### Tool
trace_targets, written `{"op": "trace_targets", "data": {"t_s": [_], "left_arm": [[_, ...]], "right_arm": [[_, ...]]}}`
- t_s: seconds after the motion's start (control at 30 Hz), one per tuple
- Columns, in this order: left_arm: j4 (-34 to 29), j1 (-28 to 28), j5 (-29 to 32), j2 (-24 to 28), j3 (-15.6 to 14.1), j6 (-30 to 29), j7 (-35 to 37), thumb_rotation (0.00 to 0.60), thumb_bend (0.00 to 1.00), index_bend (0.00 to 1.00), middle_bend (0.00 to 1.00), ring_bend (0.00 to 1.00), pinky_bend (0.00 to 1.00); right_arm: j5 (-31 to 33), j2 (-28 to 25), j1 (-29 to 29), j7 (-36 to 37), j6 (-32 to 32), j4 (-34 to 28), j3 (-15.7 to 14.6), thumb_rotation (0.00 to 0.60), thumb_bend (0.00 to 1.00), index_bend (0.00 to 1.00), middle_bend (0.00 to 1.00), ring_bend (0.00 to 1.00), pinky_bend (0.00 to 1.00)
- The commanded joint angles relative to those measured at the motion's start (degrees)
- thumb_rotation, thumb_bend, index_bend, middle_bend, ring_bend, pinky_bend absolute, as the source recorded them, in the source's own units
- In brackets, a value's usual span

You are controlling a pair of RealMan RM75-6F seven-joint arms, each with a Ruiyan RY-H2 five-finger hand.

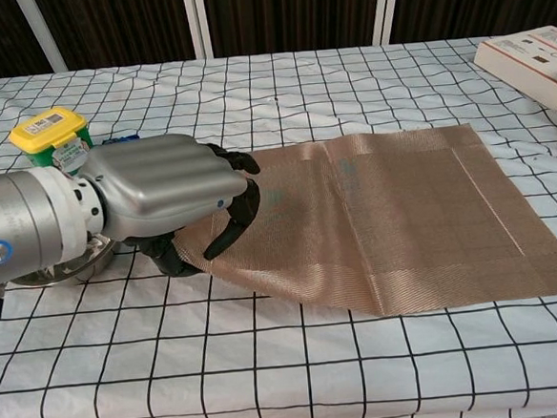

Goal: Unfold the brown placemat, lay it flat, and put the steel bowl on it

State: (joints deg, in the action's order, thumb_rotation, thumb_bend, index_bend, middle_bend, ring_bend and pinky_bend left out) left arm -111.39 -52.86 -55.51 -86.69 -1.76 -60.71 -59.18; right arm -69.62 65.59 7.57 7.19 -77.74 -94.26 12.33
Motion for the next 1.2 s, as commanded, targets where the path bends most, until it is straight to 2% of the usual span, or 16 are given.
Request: {"op": "trace_targets", "data": {"t_s": [0.03, 0.73, 0.8, 0.9, 0.97, 1.07, 1.2], "left_arm": [[-0.4, -0.1, -0.2, 0.4, -0.5, 0.1, 0.0, 0.6, 0.46, 0.63, 0.27, 0.06, 0.15], [-2.5, -0.6, 0.3, 4.5, -3.3, 0.1, -0.8, 0.6, 0.46, 0.61, 0.26, 0.06, 0.14], [-2.5, -0.5, 0.3, 4.6, -3.4, 0.0, -0.6, 0.6, 0.41, 0.55, 0.22, 0.06, 0.14], [-2.5, -0.4, 0.2, 4.5, -3.5, 0.0, -0.1, 0.6, 0.17, 0.34, 0.13, 0.05, 0.12], [-2.7, -0.3, -0.2, 4.6, -3.5, 0.0, 0.5, 0.6, 0.06, 0.25, 0.1, 0.05, 0.12], [-3.2, -0.2, -1.0, 5.0, -3.4, 0.2, 1.6, 0.6, 0.02, 0.23, 0.09, 0.05, 0.12], [-4.6, -0.1, -2.0, 6.8, -3.3, 0.9, 3.7, 0.6, 0.01, 0.23, 0.1, 0.05, 0.12]], "right_arm": [[0.0, 0.0, 0.0, 0.0, 0.1, -0.1, -0.1, 0.6, 0.04, 0.0, 0.0, 0.0, 0.16], [0.3, -0.1, 0.0, -0.6, 0.2, -0.3, -0.1, 0.6, 0.04, 0.0, 0.0, 0.0, 0.16], [0.4, 0.0, 0.1, -0.7, 0.2, -0.3, -0.1, 0.6, 0.04, 0.0, 0.0, 0.0, 0.16], [0.6, 0.0, 0.1, -1.1, 0.2, -0.2, 0.0, 0.6, 0.04, 0.0, 0.0, 0.0, 0.16], [0.7, -0.1, 0.1, -1.1, 0.3, -0.4, 0.0, 0.6, 0.04, 0.0, 0.0, 0.0, 0.16], [0.8, -0.1, 0.1, -1.2, 0.3, -0.4, 0.0, 0.6, 0.04, 0.0, 0.0, 0.0, 0.16], [0.9, -0.1, 0.1, -1.2, 0.3, -0.5, 0.0, 0.6, 0.04, 0.0, 0.0, 0.0, 0.16]]}}
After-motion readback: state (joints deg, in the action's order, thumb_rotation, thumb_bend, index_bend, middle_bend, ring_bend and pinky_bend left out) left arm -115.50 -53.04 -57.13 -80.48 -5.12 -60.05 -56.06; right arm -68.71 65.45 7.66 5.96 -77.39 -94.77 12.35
